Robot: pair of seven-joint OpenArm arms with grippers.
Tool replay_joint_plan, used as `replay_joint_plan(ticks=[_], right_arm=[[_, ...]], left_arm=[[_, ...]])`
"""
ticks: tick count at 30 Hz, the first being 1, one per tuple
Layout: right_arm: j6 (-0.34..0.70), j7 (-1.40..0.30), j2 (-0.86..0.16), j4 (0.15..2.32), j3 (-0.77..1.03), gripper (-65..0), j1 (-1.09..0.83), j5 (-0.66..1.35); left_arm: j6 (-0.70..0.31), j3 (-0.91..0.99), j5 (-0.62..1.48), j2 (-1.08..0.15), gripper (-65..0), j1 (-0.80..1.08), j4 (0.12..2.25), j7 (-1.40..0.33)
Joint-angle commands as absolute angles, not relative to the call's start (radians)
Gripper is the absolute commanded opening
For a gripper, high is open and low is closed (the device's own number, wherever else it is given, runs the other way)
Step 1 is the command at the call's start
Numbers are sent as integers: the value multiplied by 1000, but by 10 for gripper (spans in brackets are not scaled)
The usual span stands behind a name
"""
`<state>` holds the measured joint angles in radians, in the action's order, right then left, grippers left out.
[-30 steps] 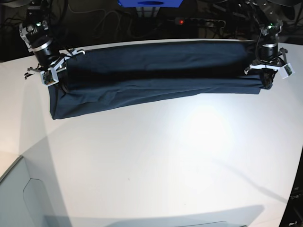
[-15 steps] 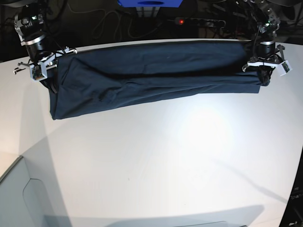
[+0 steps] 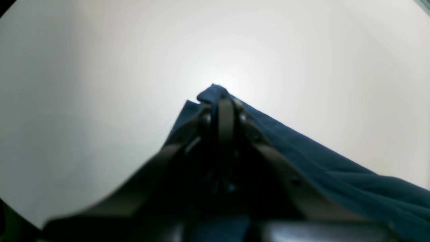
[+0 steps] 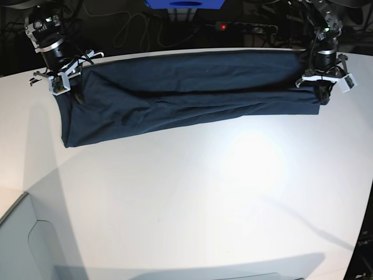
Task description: Fold the T-shirt properly
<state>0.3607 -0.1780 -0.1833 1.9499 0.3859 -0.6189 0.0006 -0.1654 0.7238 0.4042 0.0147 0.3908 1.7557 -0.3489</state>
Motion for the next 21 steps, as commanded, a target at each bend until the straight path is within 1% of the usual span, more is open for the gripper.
replay_joint_plan(ticks=[1, 5, 10, 15, 16, 20, 21], right_arm=[[358, -159, -194, 1965, 394, -648, -611, 10], [358, -166, -193, 1963, 394, -648, -601, 7], [358, -166, -193, 1963, 394, -648, -599, 7], [358, -166, -193, 1963, 381, -648, -599, 7], [358, -166, -196, 1963, 372, -648, -599, 7], [358, -166, -199, 1965, 354, -648, -599, 7], [358, -166, -199, 1965, 352, -648, -599, 7]], left_arm=[[-166, 728, 414, 5, -650, 397, 1773, -323], [-166, 731, 424, 7, -650, 397, 1773, -323], [-166, 736, 544, -4, -650, 435, 1774, -323], [-165, 736, 552, -4, -650, 438, 1756, -323], [-163, 736, 552, -4, -642, 438, 1745, -323], [-156, 736, 552, -4, -520, 430, 1713, -323], [-156, 736, 552, -4, -500, 430, 1710, -323]])
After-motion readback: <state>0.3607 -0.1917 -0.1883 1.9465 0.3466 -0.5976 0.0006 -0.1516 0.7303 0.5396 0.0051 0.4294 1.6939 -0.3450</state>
